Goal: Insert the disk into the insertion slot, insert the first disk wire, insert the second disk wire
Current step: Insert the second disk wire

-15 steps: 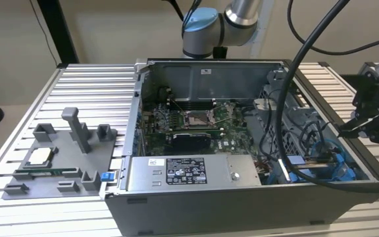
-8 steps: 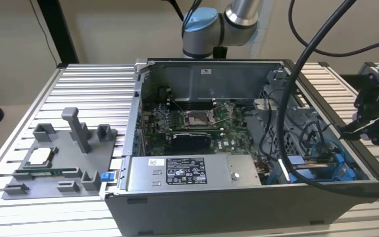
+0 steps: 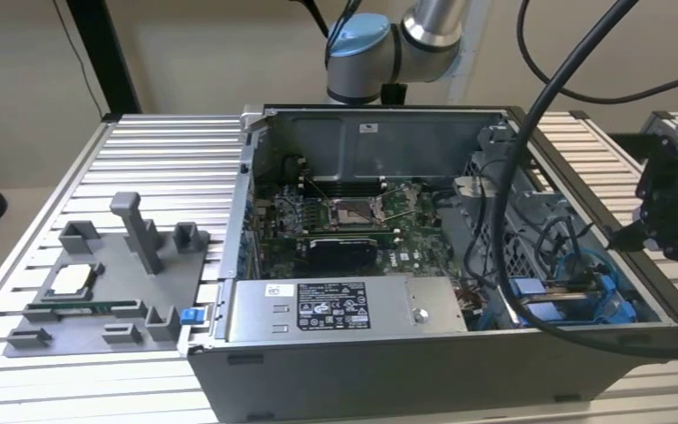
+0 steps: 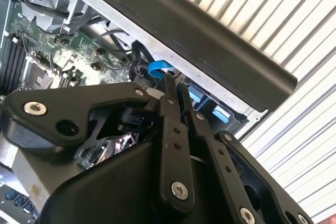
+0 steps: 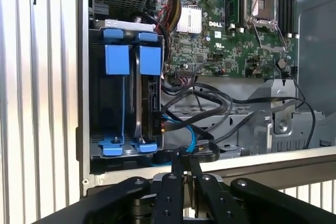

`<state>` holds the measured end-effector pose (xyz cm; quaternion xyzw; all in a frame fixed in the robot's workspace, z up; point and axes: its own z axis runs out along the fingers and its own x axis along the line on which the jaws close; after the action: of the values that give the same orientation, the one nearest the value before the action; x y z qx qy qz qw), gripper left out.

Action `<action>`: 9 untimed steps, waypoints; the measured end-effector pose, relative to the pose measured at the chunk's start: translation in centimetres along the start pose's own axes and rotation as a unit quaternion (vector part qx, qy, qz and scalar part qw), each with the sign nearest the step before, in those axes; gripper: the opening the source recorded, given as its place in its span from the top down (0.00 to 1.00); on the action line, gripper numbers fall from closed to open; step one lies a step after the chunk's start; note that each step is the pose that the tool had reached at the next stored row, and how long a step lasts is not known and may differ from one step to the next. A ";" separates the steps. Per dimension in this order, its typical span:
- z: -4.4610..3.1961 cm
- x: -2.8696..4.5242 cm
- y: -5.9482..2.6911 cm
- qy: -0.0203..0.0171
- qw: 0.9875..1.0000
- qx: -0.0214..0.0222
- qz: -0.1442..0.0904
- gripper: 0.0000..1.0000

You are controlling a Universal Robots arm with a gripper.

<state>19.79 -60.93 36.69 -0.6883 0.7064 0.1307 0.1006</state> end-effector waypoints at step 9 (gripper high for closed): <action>-0.33 0.06 0.58 0.000 1.000 0.002 0.009 1.00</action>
<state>19.22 -61.08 37.01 -0.6816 0.7128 0.1305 0.1011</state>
